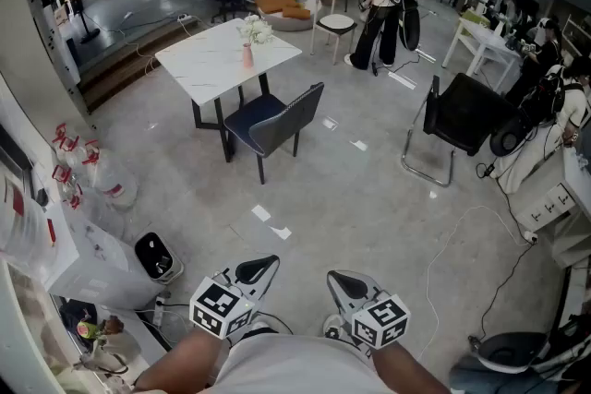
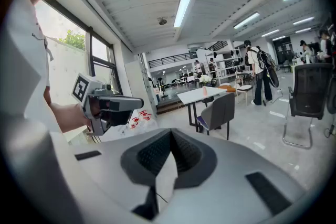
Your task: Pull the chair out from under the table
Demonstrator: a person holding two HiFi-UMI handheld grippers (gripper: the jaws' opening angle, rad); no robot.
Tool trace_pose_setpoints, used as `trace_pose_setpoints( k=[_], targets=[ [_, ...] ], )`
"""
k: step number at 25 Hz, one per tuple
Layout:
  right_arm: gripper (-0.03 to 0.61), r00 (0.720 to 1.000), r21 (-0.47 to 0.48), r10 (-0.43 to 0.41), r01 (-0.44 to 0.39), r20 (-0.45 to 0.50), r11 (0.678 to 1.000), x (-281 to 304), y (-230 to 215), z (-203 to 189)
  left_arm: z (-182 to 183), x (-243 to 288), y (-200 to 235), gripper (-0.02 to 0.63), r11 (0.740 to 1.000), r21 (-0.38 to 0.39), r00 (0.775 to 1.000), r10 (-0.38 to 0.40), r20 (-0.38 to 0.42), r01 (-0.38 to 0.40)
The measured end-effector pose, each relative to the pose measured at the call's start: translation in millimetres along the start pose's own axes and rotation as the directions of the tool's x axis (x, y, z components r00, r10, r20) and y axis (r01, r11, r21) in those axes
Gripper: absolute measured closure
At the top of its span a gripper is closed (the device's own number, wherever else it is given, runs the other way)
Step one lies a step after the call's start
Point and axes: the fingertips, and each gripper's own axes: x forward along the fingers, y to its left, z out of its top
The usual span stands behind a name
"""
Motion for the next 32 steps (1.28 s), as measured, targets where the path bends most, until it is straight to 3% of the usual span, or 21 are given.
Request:
trace_pose_setpoints(
  k=[18,32],
  targets=[
    [0.572,0.999,-0.023,-0.028,0.029,0.021,0.999,8,9,2,-8,-8,9,0.604,1.0,-0.023,1.0,-0.005,-0.008,0.005],
    [0.572,0.996,0.043,-0.089,0.089,0.001,0.995,37,52,-16,-42,-53,33,0.604,0.997,-0.03,0.997,-0.066,-0.04,0.065]
  ],
)
